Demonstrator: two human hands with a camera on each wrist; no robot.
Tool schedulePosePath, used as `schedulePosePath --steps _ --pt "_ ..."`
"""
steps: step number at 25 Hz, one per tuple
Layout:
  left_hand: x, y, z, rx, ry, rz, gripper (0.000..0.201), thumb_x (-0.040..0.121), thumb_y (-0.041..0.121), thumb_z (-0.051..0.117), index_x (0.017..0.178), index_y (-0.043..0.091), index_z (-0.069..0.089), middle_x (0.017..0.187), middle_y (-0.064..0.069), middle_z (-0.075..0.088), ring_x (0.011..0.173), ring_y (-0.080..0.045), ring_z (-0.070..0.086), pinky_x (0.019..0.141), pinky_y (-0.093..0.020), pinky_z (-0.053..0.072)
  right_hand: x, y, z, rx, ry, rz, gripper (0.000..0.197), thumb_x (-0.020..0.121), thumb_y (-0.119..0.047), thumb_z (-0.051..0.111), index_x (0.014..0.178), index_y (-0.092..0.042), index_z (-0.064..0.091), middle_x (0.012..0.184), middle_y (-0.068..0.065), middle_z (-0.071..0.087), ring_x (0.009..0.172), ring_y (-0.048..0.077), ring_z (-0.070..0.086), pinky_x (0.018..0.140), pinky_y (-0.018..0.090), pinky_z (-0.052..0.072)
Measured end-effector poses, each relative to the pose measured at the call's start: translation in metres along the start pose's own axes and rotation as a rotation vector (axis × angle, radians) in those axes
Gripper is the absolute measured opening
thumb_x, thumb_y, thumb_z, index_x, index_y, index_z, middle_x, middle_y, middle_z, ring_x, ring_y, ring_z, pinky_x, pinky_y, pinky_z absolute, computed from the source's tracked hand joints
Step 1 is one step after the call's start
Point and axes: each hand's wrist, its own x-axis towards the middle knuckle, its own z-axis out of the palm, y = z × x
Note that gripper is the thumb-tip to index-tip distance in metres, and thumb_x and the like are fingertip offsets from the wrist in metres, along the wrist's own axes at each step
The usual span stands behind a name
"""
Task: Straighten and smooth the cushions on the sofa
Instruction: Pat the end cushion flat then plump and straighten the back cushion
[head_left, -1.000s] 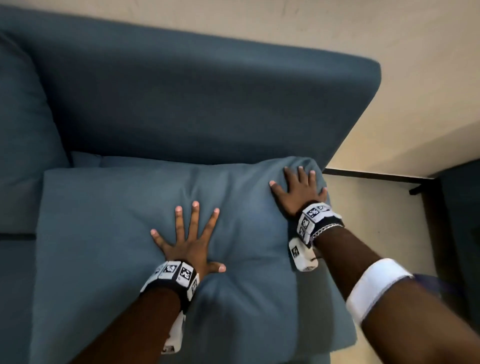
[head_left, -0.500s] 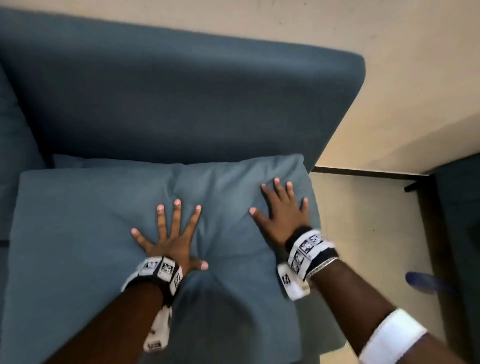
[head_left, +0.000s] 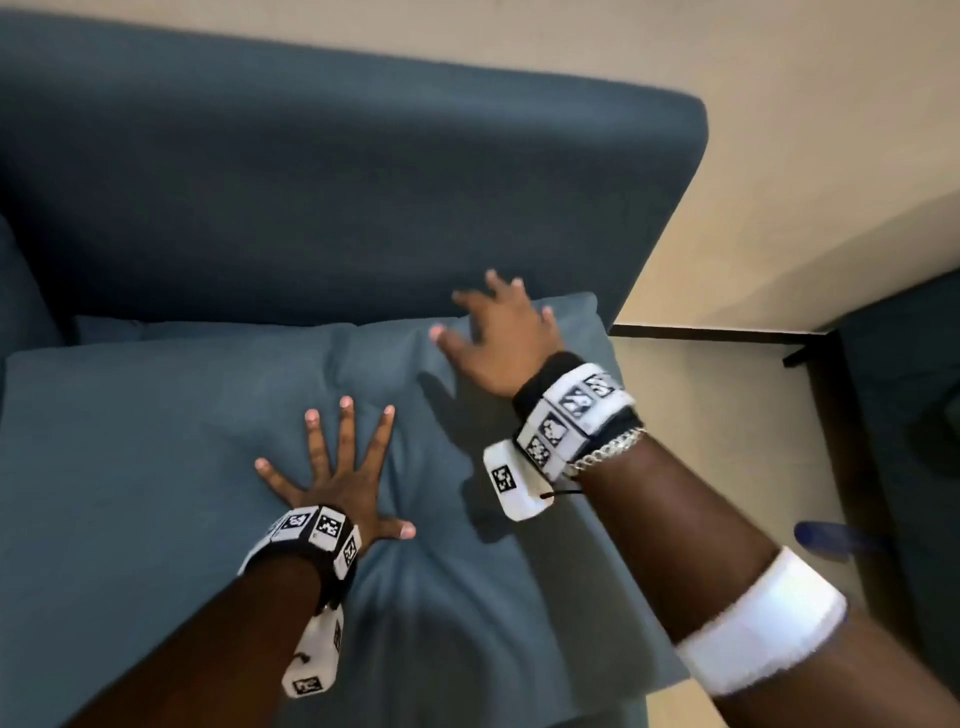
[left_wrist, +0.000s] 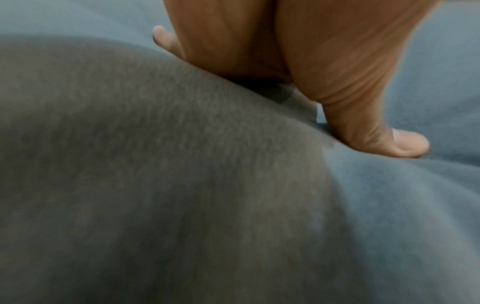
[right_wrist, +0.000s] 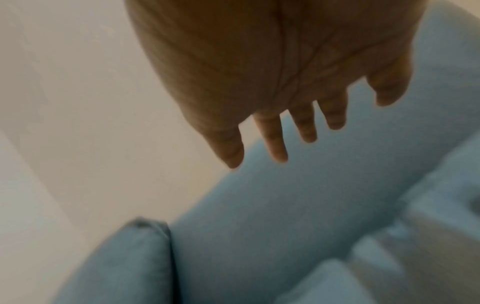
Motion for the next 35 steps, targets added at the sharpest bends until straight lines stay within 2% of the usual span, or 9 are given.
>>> schedulePosePath --steps 3,8,14,19,21,26,28,31,35 --pt "0.001 -0.004 0.004 -0.002 0.002 0.054 0.149 0.053 0.085 0.074 0.134 0.055 -0.047 0.144 0.009 -0.06 0.137 -0.032 -0.052 0.095 -0.087 -0.014 -0.009 -0.023 -0.027 0.296 0.687 -0.049 0.06 0.1 -0.044 0.055 0.155 -0.025 0.043 0.17 -0.002 0.02 0.159 0.026 0.015 0.125 0.055 0.008" --pt "0.01 -0.012 0.003 0.005 0.015 0.105 0.151 0.047 0.088 0.074 0.135 0.057 -0.045 0.144 0.011 -0.06 0.137 -0.032 -0.051 0.096 -0.086 -0.015 -0.014 0.005 0.093 -0.443 -0.373 0.084 0.082 0.101 -0.073 0.024 0.166 -0.027 0.004 0.174 -0.003 -0.006 0.16 0.022 -0.012 0.125 0.059 -0.008" --pt "0.048 -0.02 -0.01 -0.056 0.015 0.163 0.153 0.046 0.086 0.078 0.134 0.059 -0.045 0.146 0.012 -0.058 0.139 -0.032 -0.049 0.099 -0.088 -0.011 -0.071 0.021 -0.005 0.184 0.806 0.018 0.075 0.101 -0.047 0.057 0.163 -0.016 0.027 0.172 0.012 0.013 0.16 0.027 0.009 0.129 0.054 0.007" --pt "0.036 -0.016 0.002 -0.057 0.065 0.153 0.152 0.047 0.086 0.077 0.134 0.059 -0.045 0.146 0.012 -0.058 0.139 -0.031 -0.05 0.099 -0.086 -0.013 -0.118 0.092 0.125 -0.211 -0.152 0.35 0.083 0.095 -0.08 0.017 0.158 -0.043 -0.023 0.168 -0.008 -0.03 0.157 0.02 -0.024 0.126 0.061 -0.003" --pt "0.031 -0.015 -0.006 -0.065 0.064 0.151 0.15 0.048 0.087 0.076 0.133 0.06 -0.044 0.147 0.012 -0.057 0.141 -0.031 -0.048 0.101 -0.087 -0.011 -0.11 0.091 0.097 -0.111 -0.08 0.321 0.086 0.096 -0.076 0.033 0.162 -0.042 -0.01 0.172 -0.007 -0.02 0.159 0.02 -0.016 0.126 0.06 0.0" --pt "0.009 -0.006 -0.006 -0.099 0.18 0.193 0.147 0.059 0.066 0.087 0.141 0.059 -0.036 0.156 0.004 -0.048 0.145 -0.034 -0.041 0.108 -0.08 -0.014 -0.179 0.086 0.071 0.223 0.84 0.387 0.072 0.1 -0.052 0.044 0.163 -0.025 0.023 0.173 0.005 0.012 0.16 0.021 0.009 0.129 0.053 0.012" --pt "-0.021 0.017 0.015 -0.121 0.347 0.26 0.131 0.07 0.051 0.083 0.149 0.059 -0.022 0.161 0.001 -0.04 0.149 -0.038 -0.034 0.114 -0.074 -0.013 -0.197 0.075 0.126 0.048 0.457 0.503 0.073 0.1 -0.063 0.02 0.164 -0.036 0.0 0.174 -0.002 -0.012 0.161 0.021 -0.008 0.128 0.059 0.002" --pt "-0.068 0.058 0.078 0.015 0.45 0.486 0.103 0.076 0.083 0.051 0.154 0.056 -0.011 0.163 0.001 -0.038 0.148 -0.042 -0.034 0.112 -0.068 -0.02 -0.202 0.085 0.171 -0.047 0.058 0.494 0.075 0.095 -0.068 0.003 0.162 -0.038 -0.013 0.171 -0.005 -0.024 0.159 0.022 -0.019 0.125 0.061 0.0" --pt "-0.038 0.064 0.102 0.114 0.437 0.46 0.106 0.068 0.103 0.023 0.154 0.055 -0.015 0.164 0.002 -0.036 0.149 -0.038 -0.033 0.114 -0.072 -0.013 -0.226 0.093 0.095 0.251 0.578 0.4 0.07 0.103 -0.054 0.035 0.165 -0.03 0.015 0.174 -0.001 -0.009 0.161 0.021 -0.009 0.127 0.057 -0.002"
